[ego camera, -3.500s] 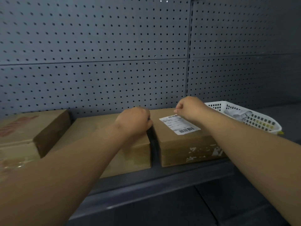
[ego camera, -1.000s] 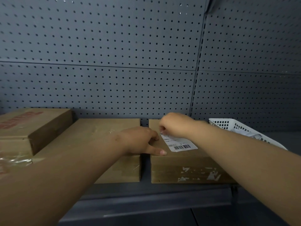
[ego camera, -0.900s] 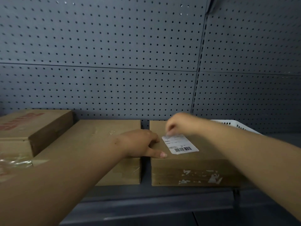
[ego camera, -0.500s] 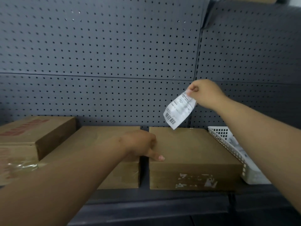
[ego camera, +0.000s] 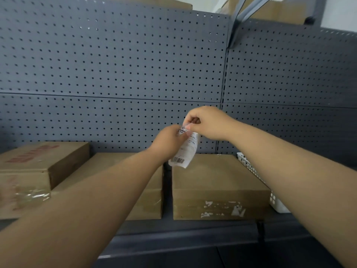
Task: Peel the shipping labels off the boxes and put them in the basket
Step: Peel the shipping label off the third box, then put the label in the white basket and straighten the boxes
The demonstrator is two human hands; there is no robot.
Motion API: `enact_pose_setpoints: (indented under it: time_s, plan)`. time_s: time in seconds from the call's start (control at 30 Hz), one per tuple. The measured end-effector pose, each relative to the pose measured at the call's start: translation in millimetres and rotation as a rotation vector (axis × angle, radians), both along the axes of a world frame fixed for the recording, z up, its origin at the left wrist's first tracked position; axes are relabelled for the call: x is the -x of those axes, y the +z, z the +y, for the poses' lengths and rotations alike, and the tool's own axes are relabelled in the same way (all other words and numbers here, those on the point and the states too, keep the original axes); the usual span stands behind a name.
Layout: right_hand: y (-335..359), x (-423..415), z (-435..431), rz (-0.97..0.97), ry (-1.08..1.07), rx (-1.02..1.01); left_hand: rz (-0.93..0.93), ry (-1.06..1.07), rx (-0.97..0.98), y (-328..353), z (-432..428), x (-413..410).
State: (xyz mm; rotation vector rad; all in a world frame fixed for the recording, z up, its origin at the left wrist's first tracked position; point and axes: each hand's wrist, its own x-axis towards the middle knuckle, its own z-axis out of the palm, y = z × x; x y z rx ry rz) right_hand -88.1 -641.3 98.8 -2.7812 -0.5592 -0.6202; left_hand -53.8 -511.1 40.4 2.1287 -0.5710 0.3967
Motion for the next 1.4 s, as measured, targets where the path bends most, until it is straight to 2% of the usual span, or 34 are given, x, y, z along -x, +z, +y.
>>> enact_pose_setpoints:
  time_s: [0.23, 0.37, 0.4, 0.47, 0.6, 0.7, 0.77, 0.87, 0.93, 1.07, 1.13, 1.3, 1.4]
  plan:
    - [1, -1, -1, 0.052, -0.05, -0.094, -0.094, 0.057, -0.054, -7, 2, -5]
    - [-5, -10, -11, 0.058, -0.171, -0.443, -0.128, 0.193, -0.174, -7, 11, -15]
    - [-7, -12, -15, 0.051, -0.232, -0.45, -0.127, 0.234, -0.201, -7, 14, -17]
    - [-17, -16, -20, 0.104, -0.304, -0.329, -0.143, 0.277, -0.249, -5, 22, -21]
    - [-47, -30, -13, 0.257, -0.31, -0.093, -0.284, 0.292, -0.436, -3, 28, -31]
    - [-68, -53, -9, 0.316, -0.34, 0.0, -0.305, 0.249, -0.441, -4, 30, -31]
    - [-78, -69, -10, 0.318, -0.384, 0.023, -0.333, 0.238, -0.461, -8, 31, -32]
    - [-89, -82, -12, 0.323, -0.471, 0.059, -0.474, 0.308, -0.541, -16, 33, -40]
    - [-97, -85, -7, 0.35, -0.496, 0.085, -0.46, 0.329, -0.646, -19, 35, -44]
    - [-110, -81, 17, 0.413, -0.293, 0.081, -0.462, 0.283, -0.791, -23, 39, -47]
    - [-107, -78, 14, 0.477, -0.206, 0.068, -0.504, 0.299, -0.824, -25, 42, -51]
    - [-102, -106, -9, 0.429, -0.48, 0.126, -0.51, 0.285, -0.847, -34, 46, -66]
    - [-110, -113, 19, 0.44, -0.355, 0.095, -0.529, 0.26, -0.832, -40, 43, -75]
